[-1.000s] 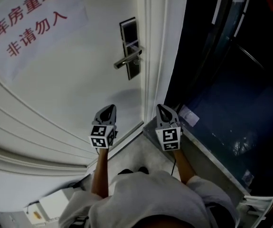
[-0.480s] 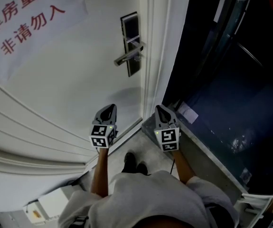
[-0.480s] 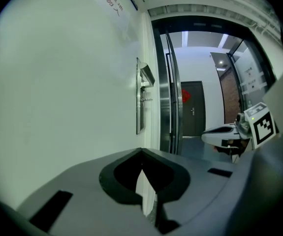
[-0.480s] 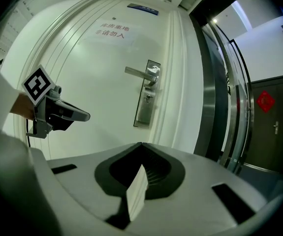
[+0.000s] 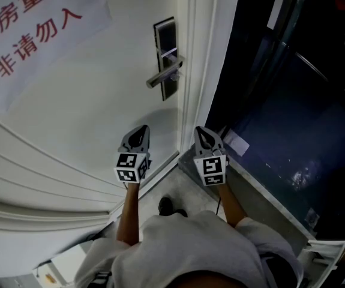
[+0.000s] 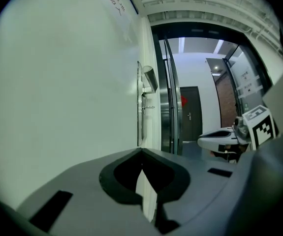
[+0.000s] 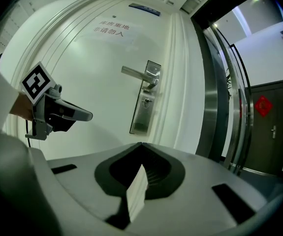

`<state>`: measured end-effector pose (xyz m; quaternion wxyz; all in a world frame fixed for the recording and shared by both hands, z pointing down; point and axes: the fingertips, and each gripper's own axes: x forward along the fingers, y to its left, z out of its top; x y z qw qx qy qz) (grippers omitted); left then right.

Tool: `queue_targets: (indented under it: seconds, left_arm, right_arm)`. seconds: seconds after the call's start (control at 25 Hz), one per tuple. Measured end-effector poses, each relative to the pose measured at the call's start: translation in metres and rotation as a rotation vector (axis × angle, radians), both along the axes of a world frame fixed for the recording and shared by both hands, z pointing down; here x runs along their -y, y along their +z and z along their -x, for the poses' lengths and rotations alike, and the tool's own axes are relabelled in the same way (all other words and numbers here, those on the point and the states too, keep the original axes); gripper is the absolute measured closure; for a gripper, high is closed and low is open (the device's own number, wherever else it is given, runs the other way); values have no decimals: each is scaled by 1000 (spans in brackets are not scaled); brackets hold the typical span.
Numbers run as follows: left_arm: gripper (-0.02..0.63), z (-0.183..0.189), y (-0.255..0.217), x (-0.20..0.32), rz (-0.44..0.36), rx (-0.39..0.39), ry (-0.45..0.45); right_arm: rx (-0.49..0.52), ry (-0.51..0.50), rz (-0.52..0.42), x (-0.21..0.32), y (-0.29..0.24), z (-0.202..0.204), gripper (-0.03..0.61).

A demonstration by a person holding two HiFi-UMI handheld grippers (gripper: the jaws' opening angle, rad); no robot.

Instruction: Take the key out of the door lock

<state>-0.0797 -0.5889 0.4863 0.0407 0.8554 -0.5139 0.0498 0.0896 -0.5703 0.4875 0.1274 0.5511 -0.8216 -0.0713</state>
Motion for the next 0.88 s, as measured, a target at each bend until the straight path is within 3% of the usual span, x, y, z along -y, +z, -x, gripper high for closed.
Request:
queue_targets:
  seconds: [0.24,0.56,0.88]
  left_arm:
    - [595,3,-2,14,-6,-5,15]
    - [595,1,4,18,8,-12,35]
    - [595,4,9,12,24,-4,41]
  right_arm:
    - [5,-11,-12,15,-6,14,555]
    - [-60,-52,-78,40,-32,32,555]
    - [-242,-105,-204,66,-71,48,555]
